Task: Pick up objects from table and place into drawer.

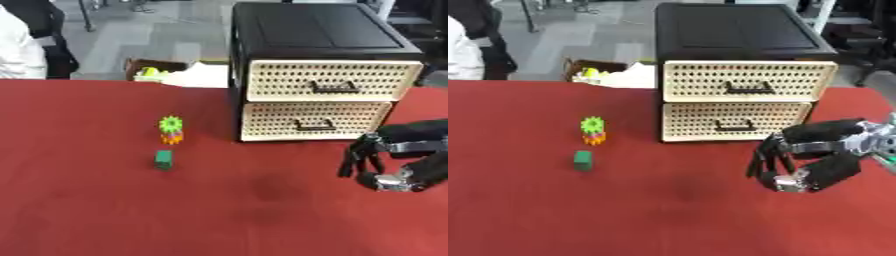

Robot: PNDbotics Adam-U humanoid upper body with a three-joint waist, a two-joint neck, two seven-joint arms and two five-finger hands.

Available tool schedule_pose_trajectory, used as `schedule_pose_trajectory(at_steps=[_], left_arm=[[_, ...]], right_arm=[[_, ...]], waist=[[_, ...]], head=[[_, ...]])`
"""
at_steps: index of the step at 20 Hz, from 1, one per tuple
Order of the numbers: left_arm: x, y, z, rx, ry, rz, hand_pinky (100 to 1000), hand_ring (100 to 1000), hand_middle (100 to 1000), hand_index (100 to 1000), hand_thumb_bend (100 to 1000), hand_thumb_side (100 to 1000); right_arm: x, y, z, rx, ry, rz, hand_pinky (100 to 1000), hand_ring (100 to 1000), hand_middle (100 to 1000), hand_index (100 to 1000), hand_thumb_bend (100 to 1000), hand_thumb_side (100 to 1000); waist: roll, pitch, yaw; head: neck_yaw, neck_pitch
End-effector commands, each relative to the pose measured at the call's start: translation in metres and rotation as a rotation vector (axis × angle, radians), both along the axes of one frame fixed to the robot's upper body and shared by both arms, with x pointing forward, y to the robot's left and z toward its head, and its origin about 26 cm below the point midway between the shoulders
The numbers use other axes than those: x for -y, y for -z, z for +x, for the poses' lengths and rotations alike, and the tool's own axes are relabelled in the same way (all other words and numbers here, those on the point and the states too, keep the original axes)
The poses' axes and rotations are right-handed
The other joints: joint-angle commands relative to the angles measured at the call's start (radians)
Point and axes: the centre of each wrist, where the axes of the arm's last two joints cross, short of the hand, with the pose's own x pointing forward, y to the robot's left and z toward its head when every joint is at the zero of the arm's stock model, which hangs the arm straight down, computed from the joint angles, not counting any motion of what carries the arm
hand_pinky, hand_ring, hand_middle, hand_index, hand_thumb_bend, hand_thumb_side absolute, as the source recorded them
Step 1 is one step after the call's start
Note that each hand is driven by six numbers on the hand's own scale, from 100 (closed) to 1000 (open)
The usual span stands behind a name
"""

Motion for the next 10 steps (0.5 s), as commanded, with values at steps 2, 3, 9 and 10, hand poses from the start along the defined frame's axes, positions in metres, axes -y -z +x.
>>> schedule_pose_trajectory(at_steps=[2, 3, 9, 10], left_arm=[[-0.002, -0.006, -0.003, 0.026, -0.01, -0.012, 612, 616, 608, 797, 100, 1000], [-0.002, -0.005, -0.003, 0.026, -0.011, -0.013, 612, 616, 608, 797, 100, 1000], [-0.003, -0.004, -0.003, 0.029, -0.016, -0.02, 611, 616, 609, 798, 100, 1000], [-0.003, -0.004, -0.003, 0.03, -0.016, -0.021, 611, 616, 609, 798, 100, 999]], right_arm=[[-0.003, -0.019, -0.012, 0.104, -0.086, 0.194, 535, 662, 697, 818, 100, 1000], [-0.002, -0.018, -0.012, 0.124, -0.106, 0.256, 547, 656, 689, 813, 100, 1000], [0.0, -0.006, -0.012, 0.224, -0.199, 0.724, 590, 657, 698, 812, 100, 1000], [-0.001, -0.004, -0.011, 0.236, -0.209, 0.797, 597, 661, 704, 814, 100, 1000]], waist=[[0.01, -0.024, -0.009], [0.013, -0.026, -0.011], [0.032, -0.033, -0.021], [0.034, -0.034, -0.022]], head=[[0.014, 0.015], [0.017, 0.017], [0.031, 0.029], [0.032, 0.03]])
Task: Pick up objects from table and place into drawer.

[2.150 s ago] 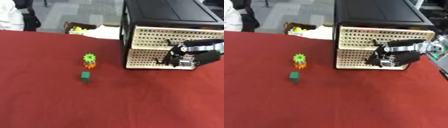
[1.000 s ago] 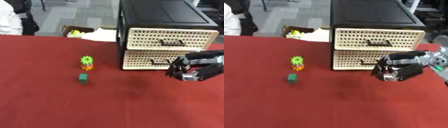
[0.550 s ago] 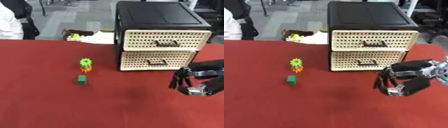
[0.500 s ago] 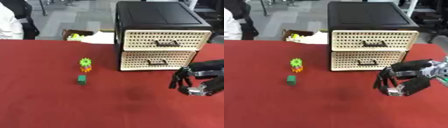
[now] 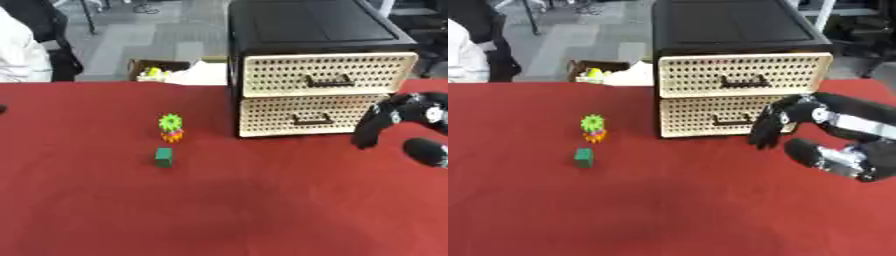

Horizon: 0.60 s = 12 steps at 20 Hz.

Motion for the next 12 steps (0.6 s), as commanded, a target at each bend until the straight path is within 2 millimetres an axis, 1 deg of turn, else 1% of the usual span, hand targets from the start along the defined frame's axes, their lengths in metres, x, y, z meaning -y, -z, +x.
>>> schedule_pose_trajectory(at_steps=[1, 5, 7, 12], left_arm=[[-0.002, -0.007, -0.003, 0.033, -0.005, -0.001, 611, 616, 609, 798, 100, 999], [-0.002, -0.006, -0.003, 0.035, -0.009, -0.005, 610, 617, 609, 798, 100, 995], [-0.003, -0.006, -0.003, 0.038, -0.011, -0.006, 610, 617, 609, 798, 100, 992], [-0.004, -0.006, -0.003, 0.049, -0.019, -0.005, 609, 620, 612, 800, 100, 980]], right_arm=[[-0.002, -0.003, -0.002, 0.06, -0.049, 0.228, 599, 663, 708, 815, 100, 1000], [-0.005, 0.005, 0.0, 0.085, -0.072, 0.512, 598, 664, 714, 824, 100, 1000], [-0.007, 0.01, 0.001, 0.102, -0.077, 0.612, 602, 664, 710, 825, 100, 1000], [-0.015, 0.023, 0.004, 0.143, -0.091, 0.82, 623, 689, 746, 836, 100, 1000]], waist=[[0.001, -0.021, -0.003], [0.008, -0.025, -0.008], [0.01, -0.028, -0.009], [0.013, -0.034, -0.013]], head=[[0.006, 0.009], [0.011, 0.012], [0.012, 0.012], [0.017, 0.019]])
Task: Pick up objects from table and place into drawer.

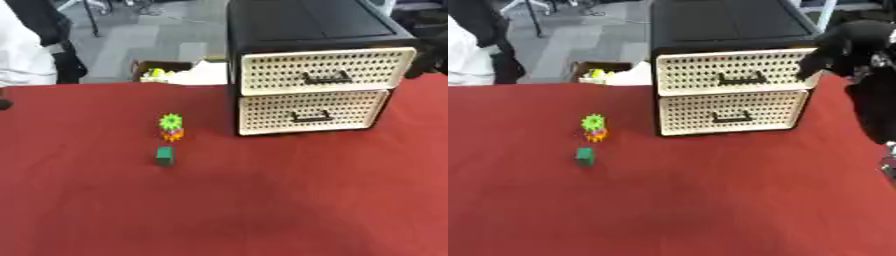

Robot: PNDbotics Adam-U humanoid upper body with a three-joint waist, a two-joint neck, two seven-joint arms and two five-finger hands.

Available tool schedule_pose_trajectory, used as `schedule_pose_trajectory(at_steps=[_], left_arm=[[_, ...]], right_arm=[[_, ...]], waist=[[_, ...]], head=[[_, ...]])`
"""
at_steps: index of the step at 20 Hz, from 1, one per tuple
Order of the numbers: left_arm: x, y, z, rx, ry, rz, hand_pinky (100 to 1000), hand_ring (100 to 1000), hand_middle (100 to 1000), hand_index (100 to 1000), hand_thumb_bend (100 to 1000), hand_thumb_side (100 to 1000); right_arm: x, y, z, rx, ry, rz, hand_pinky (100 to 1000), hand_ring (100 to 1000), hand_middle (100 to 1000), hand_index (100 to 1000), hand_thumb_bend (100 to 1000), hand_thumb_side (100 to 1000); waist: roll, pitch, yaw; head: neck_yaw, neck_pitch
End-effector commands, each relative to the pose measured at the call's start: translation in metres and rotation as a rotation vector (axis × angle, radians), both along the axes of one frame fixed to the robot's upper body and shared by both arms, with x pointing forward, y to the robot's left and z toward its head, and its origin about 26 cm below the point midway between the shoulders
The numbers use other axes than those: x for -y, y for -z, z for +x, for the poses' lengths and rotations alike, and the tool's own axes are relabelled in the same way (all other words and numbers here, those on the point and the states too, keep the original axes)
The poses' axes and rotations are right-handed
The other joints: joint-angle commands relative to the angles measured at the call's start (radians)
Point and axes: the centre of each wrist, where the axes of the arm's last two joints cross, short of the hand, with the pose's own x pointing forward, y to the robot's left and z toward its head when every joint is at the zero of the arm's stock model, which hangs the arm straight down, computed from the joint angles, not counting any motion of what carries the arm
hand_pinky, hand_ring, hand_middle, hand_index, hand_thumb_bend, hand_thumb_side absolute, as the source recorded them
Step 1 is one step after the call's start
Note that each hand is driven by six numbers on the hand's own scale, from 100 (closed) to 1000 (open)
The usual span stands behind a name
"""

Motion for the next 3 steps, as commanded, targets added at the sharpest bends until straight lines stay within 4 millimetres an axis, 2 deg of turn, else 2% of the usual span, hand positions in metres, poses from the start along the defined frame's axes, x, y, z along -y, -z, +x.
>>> schedule_pose_trajectory(at_steps=[1, 3], left_arm=[[-0.0037, -0.0067, -0.0028, 0.04, -0.016, 0.005, 610, 621, 614, 803, 100, 978], [-0.0046, -0.0069, -0.0028, 0.05, -0.023, 0.008, 613, 624, 616, 807, 100, 967]], right_arm=[[-0.0051, -0.0026, -0.001, 0.04, -0.008, 0.104, 633, 700, 754, 836, 100, 1000], [-0.0081, 0.0022, -0.0002, 0.043, -0.006, 0.151, 642, 713, 772, 845, 100, 1000]], waist=[[0.0, -0.021, -0.003], [0.002, -0.024, -0.005]], head=[[0.007, 0.012], [0.013, 0.019]])
